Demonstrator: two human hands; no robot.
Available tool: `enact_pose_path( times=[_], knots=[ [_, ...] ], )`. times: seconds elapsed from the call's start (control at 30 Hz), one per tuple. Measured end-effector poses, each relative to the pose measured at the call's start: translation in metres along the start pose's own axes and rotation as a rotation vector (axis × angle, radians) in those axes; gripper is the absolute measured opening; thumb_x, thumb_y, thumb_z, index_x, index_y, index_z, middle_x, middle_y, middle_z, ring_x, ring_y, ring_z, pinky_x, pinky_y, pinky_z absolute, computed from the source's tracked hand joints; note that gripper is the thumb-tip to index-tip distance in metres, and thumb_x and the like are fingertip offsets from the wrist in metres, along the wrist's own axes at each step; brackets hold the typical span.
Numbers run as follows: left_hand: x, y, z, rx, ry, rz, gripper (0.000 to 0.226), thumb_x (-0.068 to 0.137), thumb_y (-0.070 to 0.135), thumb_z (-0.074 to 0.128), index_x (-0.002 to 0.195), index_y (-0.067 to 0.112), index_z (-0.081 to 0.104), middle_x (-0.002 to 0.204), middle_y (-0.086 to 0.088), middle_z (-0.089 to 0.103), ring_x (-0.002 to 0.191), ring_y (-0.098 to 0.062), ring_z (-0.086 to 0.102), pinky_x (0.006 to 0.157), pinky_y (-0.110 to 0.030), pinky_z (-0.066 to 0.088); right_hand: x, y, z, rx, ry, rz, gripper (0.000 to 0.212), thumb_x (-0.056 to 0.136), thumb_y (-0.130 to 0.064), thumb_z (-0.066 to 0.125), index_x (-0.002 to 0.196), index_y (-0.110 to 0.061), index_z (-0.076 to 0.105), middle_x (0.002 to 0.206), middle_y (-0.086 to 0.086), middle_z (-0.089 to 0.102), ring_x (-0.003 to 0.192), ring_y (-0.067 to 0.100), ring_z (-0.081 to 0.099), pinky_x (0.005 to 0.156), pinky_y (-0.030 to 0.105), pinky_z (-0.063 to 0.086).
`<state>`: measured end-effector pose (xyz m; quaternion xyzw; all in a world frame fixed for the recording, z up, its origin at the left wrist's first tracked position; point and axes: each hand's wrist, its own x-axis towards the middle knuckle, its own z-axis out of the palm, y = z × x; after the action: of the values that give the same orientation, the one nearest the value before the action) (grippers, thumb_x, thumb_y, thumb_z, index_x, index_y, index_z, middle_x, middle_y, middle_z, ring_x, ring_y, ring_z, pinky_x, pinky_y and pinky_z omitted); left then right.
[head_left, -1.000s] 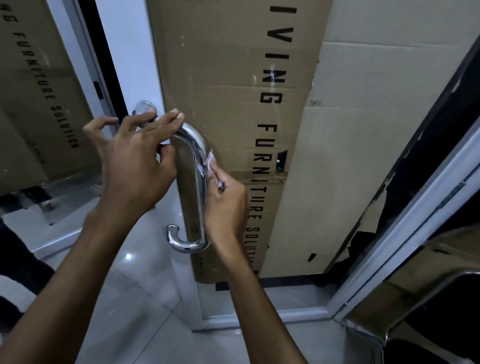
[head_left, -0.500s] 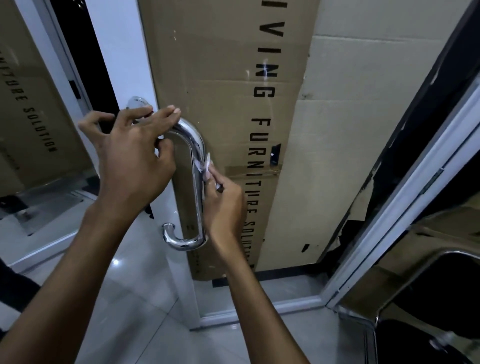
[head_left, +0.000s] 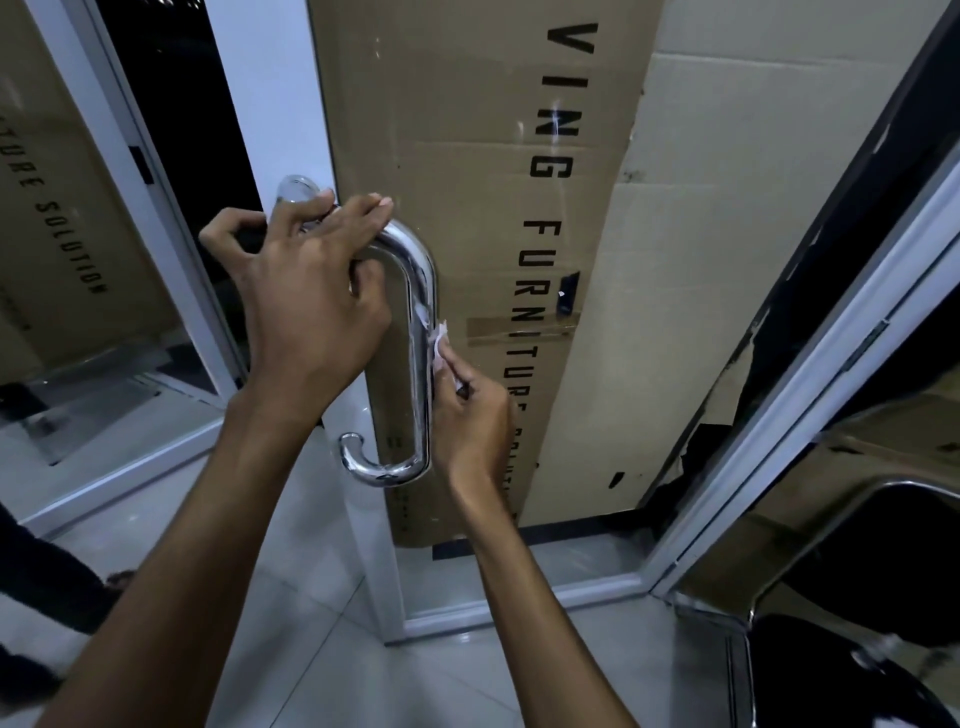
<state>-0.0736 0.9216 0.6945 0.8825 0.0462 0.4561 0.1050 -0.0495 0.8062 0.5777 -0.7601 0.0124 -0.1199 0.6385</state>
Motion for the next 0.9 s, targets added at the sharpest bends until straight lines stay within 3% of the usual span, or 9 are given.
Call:
enact_pose_path(
  times=[0.13,0.23,0.37,0.47,0.53,0.6,0.77,0.9],
  knots=[
    [0.0,-0.001,-0.001,-0.004,-0.003,0.001,0.047,0.096,0.021,0.046,0.136,0.032,0.067,0.138,0.015,0.067,0.135,-0.014,0.053,0.107,-0.037,0.012,-0.008,0.017,0.003,-0.046,-0.004,0.015,0.021,0.103,-0.04,0.06,0.123,-0.049,0.062,0.094,-0.02,0.077,0.048,-0.001,0.051,0.046,0.023,0.042],
    [0.0,-0.002,-0.001,-0.021,-0.015,0.009,0.048,0.096,0.021,0.047,0.138,0.034,0.065,0.14,0.014,0.065,0.136,-0.015,0.053,0.109,-0.048,0.018,-0.008,0.023,0.005,-0.042,-0.012,0.05,0.024,0.103,-0.035,0.061,0.125,-0.042,0.067,0.112,-0.016,0.077,0.063,-0.002,0.064,0.058,0.028,0.059],
    [0.0,-0.003,0.0,-0.025,-0.018,0.009,0.048,0.096,0.02,0.047,0.139,0.034,0.064,0.14,0.014,0.065,0.136,-0.015,0.052,0.108,-0.048,0.019,-0.002,0.008,0.005,-0.005,0.014,0.02,0.026,0.103,-0.036,0.062,0.128,-0.038,0.069,0.105,-0.017,0.078,0.054,-0.002,0.054,0.046,0.017,0.041],
    [0.0,-0.004,-0.001,-0.035,-0.015,0.013,0.047,0.096,0.019,0.049,0.138,0.033,0.065,0.139,0.013,0.066,0.136,-0.015,0.053,0.109,-0.052,0.022,-0.012,0.02,0.009,-0.011,0.022,0.056,0.027,0.103,-0.033,0.062,0.129,-0.036,0.068,0.116,-0.021,0.074,0.069,-0.002,0.067,0.063,0.031,0.062],
    [0.001,-0.004,-0.001,-0.036,-0.015,0.017,0.047,0.096,0.019,0.049,0.138,0.033,0.065,0.139,0.013,0.066,0.136,-0.015,0.053,0.109,-0.054,0.024,-0.015,0.022,0.01,-0.003,0.017,0.094,0.027,0.103,-0.031,0.062,0.128,-0.035,0.069,0.12,-0.02,0.073,0.076,-0.003,0.07,0.071,0.031,0.063],
    [0.002,-0.004,-0.001,-0.042,-0.015,0.018,0.047,0.096,0.019,0.048,0.137,0.034,0.066,0.138,0.014,0.066,0.135,-0.015,0.053,0.109,-0.054,0.024,-0.011,0.008,0.007,0.041,0.025,0.096,0.026,0.103,-0.034,0.063,0.127,-0.036,0.07,0.116,-0.017,0.076,0.078,0.0,0.07,0.07,0.031,0.062],
    [0.0,-0.008,0.0,-0.082,0.016,0.038,0.048,0.095,0.015,0.05,0.137,0.033,0.066,0.138,0.013,0.067,0.134,-0.016,0.054,0.109,-0.052,0.022,0.005,-0.056,-0.002,0.066,0.039,-0.063,0.028,0.104,-0.037,0.059,0.131,-0.037,0.068,0.091,-0.013,0.076,0.054,0.0,0.049,0.049,0.017,0.037],
    [0.002,-0.01,0.001,-0.13,0.018,0.035,0.049,0.093,0.014,0.05,0.136,0.031,0.067,0.138,0.01,0.067,0.133,-0.018,0.053,0.111,-0.056,0.026,0.018,-0.105,-0.004,-0.076,0.065,-0.296,0.027,0.105,-0.033,0.059,0.129,-0.039,0.071,0.108,-0.011,0.079,0.077,0.006,0.069,0.06,0.027,0.051]
  ],
)
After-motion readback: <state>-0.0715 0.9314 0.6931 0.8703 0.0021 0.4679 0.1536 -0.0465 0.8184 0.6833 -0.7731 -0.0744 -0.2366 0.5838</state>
